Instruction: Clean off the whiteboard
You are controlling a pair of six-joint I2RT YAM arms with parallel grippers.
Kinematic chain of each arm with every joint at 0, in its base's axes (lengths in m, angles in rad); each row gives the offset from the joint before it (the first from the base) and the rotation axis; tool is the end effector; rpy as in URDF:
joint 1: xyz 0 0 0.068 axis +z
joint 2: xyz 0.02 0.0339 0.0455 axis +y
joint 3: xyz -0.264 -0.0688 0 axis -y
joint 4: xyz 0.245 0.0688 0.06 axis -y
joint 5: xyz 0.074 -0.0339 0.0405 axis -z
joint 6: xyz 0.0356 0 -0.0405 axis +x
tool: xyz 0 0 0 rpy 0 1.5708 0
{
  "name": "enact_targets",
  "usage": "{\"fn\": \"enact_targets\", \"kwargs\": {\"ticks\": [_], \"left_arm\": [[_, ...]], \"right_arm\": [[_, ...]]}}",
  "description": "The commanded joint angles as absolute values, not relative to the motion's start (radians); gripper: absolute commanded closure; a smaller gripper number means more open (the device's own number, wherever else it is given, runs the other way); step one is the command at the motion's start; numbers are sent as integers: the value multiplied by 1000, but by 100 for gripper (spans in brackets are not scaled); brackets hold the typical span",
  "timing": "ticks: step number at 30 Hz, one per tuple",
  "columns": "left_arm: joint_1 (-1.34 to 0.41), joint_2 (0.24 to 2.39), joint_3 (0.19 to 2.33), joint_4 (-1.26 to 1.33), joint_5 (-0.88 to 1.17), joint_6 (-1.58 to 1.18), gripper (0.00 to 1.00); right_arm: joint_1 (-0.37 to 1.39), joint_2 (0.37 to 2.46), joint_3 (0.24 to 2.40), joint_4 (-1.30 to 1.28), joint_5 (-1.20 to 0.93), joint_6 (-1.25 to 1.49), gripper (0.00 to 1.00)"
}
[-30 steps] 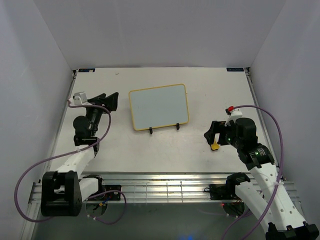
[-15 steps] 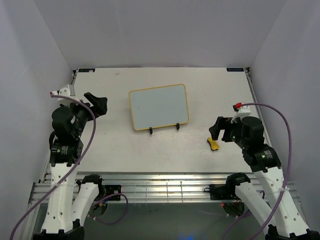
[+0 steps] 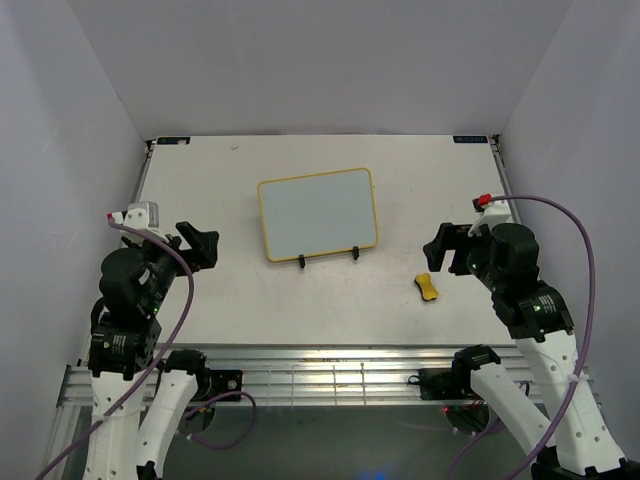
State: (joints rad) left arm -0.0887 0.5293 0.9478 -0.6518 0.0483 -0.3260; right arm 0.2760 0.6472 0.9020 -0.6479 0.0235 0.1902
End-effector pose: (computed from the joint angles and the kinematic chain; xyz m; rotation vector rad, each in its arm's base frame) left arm 0.0977 -0.0104 0.3759 -0.1806 1.8077 -0.3384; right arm 0.1278 0.0353 0.3505 -0.0692 1.9733 0.2820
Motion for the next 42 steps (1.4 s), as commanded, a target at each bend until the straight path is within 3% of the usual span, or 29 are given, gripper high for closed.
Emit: {"fn": "enact_targets", "kwargs": {"ticks": [1, 3, 9, 12, 14, 21, 26, 34, 42], "left_arm": [[-101, 479, 922, -704, 69, -311, 2], [-103, 463, 897, -698, 61, -317, 2], [-109, 379, 809, -649, -104, -419, 2], [-147, 313, 708, -588, -159, -433, 2], [-166, 279, 677, -560, -176, -440, 2], [-187, 239, 666, -565, -198, -449, 2], [-204, 235, 657, -558, -195, -448, 2], [-219, 236, 653, -555, -186, -445, 2], [-218, 239, 652, -555, -178, -445, 2]], "right_arm": [[275, 595, 884, -628, 28, 169, 10], [275, 604, 838, -591, 11, 170, 10], [275, 894, 833, -578, 29, 222, 10], [275, 1034, 833, -555, 154, 236, 1], [275, 1117, 839, -571, 231, 268, 8], [275, 1244, 782, -512, 127, 253, 16], [275, 1284, 736, -489, 92, 259, 28], [275, 1335, 704, -491, 109, 244, 36], [281, 1358, 718, -474, 106, 232, 55]]}}
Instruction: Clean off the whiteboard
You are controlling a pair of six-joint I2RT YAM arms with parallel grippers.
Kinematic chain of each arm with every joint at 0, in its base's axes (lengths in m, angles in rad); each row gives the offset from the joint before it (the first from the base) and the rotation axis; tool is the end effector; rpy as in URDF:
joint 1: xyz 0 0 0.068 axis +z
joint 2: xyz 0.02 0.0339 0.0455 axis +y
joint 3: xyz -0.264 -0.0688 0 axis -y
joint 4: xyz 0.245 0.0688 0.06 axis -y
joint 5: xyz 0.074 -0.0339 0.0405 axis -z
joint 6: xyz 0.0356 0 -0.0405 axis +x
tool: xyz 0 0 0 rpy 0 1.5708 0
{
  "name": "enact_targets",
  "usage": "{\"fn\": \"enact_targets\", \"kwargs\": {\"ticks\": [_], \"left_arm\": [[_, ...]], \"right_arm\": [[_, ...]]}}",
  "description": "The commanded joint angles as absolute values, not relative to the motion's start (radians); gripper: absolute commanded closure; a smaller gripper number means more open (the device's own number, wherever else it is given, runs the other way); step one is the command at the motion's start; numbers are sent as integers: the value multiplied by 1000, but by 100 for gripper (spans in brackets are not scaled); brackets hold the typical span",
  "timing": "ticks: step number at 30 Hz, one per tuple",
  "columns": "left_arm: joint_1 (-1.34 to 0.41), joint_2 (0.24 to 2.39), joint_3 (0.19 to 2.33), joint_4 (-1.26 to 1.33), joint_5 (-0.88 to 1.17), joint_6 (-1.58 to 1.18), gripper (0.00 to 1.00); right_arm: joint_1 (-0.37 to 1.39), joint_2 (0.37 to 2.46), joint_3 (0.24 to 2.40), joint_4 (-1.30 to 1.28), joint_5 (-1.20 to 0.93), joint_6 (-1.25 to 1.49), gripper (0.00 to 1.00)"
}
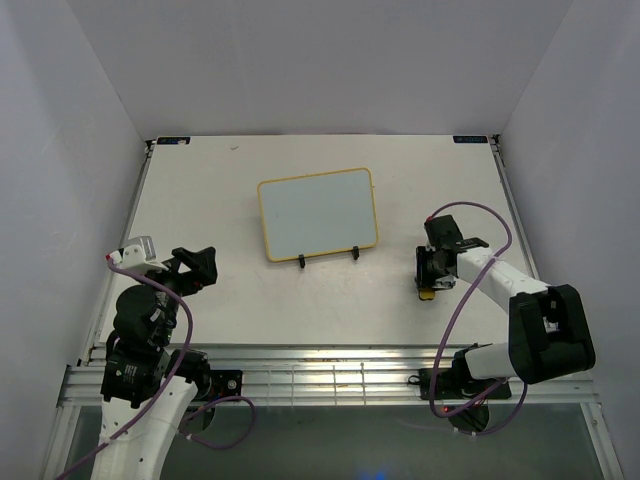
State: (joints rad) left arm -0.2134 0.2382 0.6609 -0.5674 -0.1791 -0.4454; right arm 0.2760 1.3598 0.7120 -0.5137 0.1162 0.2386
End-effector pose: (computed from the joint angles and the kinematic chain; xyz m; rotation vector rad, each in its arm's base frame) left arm 0.0699 -0.0087 0.3153 -0.3316 1.6924 -0.3349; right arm 0.2319 0.0614 0.1713 -0.0180 2.7170 -0.0093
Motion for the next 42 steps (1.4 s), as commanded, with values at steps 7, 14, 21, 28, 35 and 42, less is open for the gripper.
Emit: {"fn": "enact_targets", "kwargs": {"ticks": [7, 14, 21, 28, 35, 42], "left_arm": [[-218, 241, 653, -551, -169, -443, 2], [-218, 273, 660, -551, -163, -442, 2], [-219, 308, 666, -560, -173, -449, 2], [-218, 275, 661, -566, -192, -456, 2], [-219, 233, 658, -569, -209, -462, 2], [-219, 235, 657, -564, -187, -454, 2]], "right_arm": [[339, 1353, 724, -465, 121, 244, 66], [561, 1324, 895, -440, 115, 299, 68], [847, 1651, 1359, -377, 219, 240, 69], [968, 2009, 1817, -379, 448, 97, 69], [997, 2264, 2106, -446, 537, -61, 69], [991, 2293, 2091, -445, 557, -86, 69]]}}
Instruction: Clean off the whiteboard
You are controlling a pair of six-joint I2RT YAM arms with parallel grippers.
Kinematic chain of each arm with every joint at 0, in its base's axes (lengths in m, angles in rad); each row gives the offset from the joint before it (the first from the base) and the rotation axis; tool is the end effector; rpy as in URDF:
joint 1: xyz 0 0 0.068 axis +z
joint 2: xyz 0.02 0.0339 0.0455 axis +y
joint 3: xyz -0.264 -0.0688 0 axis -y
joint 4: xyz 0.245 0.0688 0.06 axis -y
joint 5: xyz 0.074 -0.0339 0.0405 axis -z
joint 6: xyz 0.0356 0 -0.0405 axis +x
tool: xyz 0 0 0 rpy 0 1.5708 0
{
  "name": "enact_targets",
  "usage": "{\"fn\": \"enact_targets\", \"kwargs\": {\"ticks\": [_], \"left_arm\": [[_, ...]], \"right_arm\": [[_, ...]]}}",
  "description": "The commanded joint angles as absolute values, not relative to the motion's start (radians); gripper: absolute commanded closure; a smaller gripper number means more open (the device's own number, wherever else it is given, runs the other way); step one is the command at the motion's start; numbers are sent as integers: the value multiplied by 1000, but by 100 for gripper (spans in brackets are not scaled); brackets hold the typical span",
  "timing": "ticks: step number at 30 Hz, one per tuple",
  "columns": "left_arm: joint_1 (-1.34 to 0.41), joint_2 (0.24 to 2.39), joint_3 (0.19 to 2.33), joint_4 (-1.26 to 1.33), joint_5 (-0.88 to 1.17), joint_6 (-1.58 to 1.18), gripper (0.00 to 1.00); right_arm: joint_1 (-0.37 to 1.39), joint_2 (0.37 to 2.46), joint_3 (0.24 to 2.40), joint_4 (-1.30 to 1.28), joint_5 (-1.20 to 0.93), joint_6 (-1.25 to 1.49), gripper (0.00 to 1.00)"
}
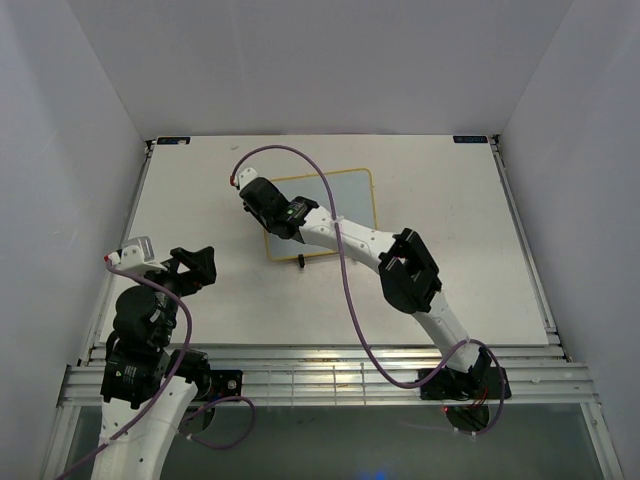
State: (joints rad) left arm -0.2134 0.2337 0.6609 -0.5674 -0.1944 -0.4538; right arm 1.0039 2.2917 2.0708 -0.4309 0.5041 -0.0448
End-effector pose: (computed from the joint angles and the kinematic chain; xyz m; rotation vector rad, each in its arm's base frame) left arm 0.0690 -0.0079 0.3155 -0.3495 1.6835 -0.3295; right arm 0.2992 0.4379 0.2529 -0.8251 1.9646 -0.0004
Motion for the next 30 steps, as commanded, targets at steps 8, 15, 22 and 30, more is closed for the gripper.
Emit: {"fn": "enact_targets", "kwargs": {"ticks": [8, 15, 22, 30], "left_arm": [[-219, 219, 653, -563, -187, -454, 2], [-219, 215, 655, -563, -192, -454, 2], [-219, 222, 655, -561, -190, -453, 2], [-219, 221, 653, -561, -192, -453, 2]], "right_arm": [[966, 2263, 2020, -445, 545, -64, 69], [925, 2215, 1965, -446, 569, -61, 69], [900, 2178, 1947, -453, 589, -68, 69], [902, 2137, 1925, -477, 520, -8, 70]]}}
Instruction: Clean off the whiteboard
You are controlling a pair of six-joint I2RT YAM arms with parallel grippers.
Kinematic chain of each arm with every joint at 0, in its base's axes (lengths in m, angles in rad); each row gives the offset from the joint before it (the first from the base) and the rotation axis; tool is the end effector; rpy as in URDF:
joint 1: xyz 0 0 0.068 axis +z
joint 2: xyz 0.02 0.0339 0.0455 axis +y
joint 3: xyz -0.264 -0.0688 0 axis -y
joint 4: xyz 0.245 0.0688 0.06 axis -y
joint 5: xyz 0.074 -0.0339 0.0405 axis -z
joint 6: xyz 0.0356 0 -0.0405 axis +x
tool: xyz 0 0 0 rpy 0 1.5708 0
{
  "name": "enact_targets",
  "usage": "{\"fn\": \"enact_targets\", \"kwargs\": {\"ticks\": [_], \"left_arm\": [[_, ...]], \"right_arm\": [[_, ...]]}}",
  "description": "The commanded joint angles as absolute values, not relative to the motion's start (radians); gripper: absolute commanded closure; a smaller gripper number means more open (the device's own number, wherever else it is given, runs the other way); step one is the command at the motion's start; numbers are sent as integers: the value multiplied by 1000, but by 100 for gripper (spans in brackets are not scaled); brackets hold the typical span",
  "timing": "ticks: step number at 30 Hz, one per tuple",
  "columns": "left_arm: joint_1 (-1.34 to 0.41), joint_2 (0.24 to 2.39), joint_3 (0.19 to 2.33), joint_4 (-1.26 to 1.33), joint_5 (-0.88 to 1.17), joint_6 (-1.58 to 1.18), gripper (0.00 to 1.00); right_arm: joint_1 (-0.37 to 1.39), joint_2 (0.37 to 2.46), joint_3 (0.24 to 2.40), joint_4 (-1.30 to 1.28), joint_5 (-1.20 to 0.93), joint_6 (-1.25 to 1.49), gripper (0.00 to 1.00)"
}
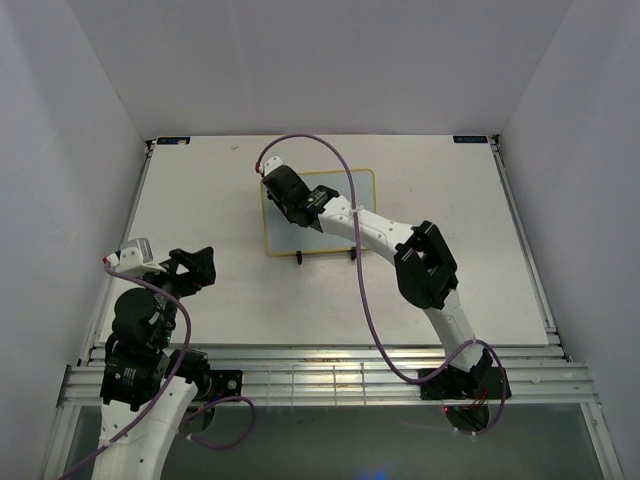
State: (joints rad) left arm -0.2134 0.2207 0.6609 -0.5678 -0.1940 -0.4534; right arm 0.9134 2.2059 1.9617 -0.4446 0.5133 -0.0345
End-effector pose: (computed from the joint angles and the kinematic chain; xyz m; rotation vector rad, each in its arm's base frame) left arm 0.0665 -0.0074 0.3161 -0.3482 1.6712 -0.3334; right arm 0.3254 0.3930 0.2583 -0.7416 2.0272 -0.0786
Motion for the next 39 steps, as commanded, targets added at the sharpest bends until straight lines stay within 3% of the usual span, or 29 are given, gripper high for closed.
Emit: {"fn": "enact_targets", "kwargs": {"ticks": [1, 6, 10, 14, 19, 27, 34, 39], "left_arm": [[-219, 222, 655, -563, -192, -454, 2], [-219, 230, 655, -563, -190, -453, 2], [-219, 247, 658, -561, -199, -451, 2], [-213, 294, 664, -564, -193, -448, 2], [-212, 305, 661, -563, -201, -449, 2], [-212, 341, 663, -571, -210, -454, 2], [-210, 342, 666, -577, -230, -462, 2], [-210, 367, 680, -586, -241, -465, 2]], "right_arm": [[900, 2102, 1880, -463, 505, -2, 70], [888, 1958, 1740, -437, 463, 66, 70], [824, 1708, 1495, -365, 396, 138, 70], [639, 1494, 1104, -330, 282, 205, 70], [436, 1271, 818, -363, 161, 245, 67], [342, 1207, 730, -483, 150, 258, 58], [330, 1169, 715, -528, 163, 267, 37], [331, 1105, 753, -592, 169, 265, 36]]}}
